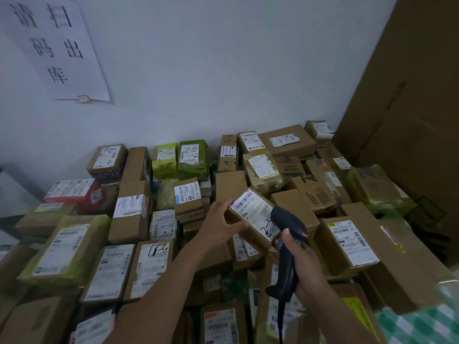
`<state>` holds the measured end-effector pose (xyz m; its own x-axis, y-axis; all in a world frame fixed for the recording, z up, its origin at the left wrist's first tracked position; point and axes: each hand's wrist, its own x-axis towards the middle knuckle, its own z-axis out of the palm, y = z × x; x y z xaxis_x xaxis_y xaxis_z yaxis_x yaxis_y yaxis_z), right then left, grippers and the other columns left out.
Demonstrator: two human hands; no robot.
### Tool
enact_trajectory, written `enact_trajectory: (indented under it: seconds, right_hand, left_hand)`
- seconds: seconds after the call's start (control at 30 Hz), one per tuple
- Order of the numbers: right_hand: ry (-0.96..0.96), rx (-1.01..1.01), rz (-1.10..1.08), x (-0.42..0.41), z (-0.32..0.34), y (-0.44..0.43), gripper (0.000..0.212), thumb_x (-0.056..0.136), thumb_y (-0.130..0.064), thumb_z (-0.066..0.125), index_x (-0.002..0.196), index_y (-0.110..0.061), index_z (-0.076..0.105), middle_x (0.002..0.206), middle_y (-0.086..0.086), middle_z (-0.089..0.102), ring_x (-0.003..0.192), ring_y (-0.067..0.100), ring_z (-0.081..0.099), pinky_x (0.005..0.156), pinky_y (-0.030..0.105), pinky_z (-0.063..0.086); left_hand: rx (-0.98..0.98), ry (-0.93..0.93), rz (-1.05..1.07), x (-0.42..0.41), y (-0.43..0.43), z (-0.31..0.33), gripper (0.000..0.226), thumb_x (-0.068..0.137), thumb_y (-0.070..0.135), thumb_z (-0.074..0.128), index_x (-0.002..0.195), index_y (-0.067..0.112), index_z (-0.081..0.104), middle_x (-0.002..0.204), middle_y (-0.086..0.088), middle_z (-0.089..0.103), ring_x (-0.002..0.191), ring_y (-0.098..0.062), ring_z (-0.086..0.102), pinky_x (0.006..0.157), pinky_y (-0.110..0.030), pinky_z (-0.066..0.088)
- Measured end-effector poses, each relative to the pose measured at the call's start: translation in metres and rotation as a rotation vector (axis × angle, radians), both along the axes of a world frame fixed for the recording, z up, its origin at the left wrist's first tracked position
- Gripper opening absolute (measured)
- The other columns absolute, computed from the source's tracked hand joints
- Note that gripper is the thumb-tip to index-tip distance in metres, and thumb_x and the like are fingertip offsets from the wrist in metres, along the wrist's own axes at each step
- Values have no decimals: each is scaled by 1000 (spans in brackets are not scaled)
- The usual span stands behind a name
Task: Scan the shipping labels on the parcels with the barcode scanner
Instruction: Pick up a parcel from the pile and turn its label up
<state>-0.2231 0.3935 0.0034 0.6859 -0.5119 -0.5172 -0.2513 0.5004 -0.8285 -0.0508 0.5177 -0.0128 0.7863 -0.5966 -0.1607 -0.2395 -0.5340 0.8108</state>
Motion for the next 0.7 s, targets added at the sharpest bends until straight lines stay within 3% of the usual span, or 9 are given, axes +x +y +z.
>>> enact_trajectory:
  seconds: [0.1, 0.13, 0.2, 0.3, 0.43, 0.57, 0.7]
  right_hand:
    - [-64, 12, 0, 3, 3, 12, 59, 65, -48, 71, 112, -13, 66, 104, 14, 74, 99, 35, 69, 96, 53, 51]
    - [-87, 7, 9, 5, 4, 18, 55, 66, -44, 70, 111, -13, 66, 104, 13, 74, 99, 33, 69, 94, 50, 52]
    - [-91, -23, 21, 8, 7, 30, 46, 69, -41, 71, 108, -16, 67, 101, 8, 75, 99, 29, 70, 91, 46, 55]
    - [-38, -86, 80, 14, 9, 49, 24, 83, -37, 69, 97, -17, 70, 94, 6, 76, 94, 28, 71, 85, 45, 57]
    - [85, -129, 147, 19, 1, 68, 29, 86, -41, 68, 96, -13, 71, 94, 11, 74, 90, 29, 70, 58, 29, 56]
    - [135, -128, 173, 20, -15, 85, 27, 85, -39, 70, 101, -17, 67, 103, 11, 71, 96, 31, 67, 60, 32, 57]
    - [166, -155, 150, 22, -24, 96, 26, 86, -36, 71, 103, -18, 67, 104, 10, 71, 96, 30, 67, 65, 35, 60]
  left_hand:
    - [-87, 4, 121, -12, 32, -4, 53, 86, 44, 71, 133, 29, 51, 118, 15, 53, 101, -1, 57, 68, -13, 49]
    - [-88, 8, 152, -15, 45, -5, 52, 84, 48, 71, 130, 31, 53, 118, 16, 54, 100, 0, 57, 70, -14, 50]
    - [-77, 31, 176, -19, 69, -10, 71, 74, 61, 72, 136, 35, 49, 129, 13, 55, 111, -4, 57, 89, -27, 54]
    - [-77, 159, 159, -28, 99, -5, 101, 70, 55, 80, 152, 39, 24, 141, 17, 42, 125, -8, 47, 104, -38, 47]
    - [27, 196, 45, -38, 124, -8, 128, 58, 53, 88, 154, 43, 3, 152, 14, 29, 138, -13, 35, 114, -45, 37]
    - [325, 17, -121, -36, 134, -25, 127, 63, 57, 85, 156, 32, 3, 160, 2, 16, 143, -18, 28, 116, -43, 33]
    - [519, -147, -240, -33, 135, -39, 115, 67, 60, 79, 154, 26, 13, 153, -3, 19, 130, -22, 42, 103, -36, 44]
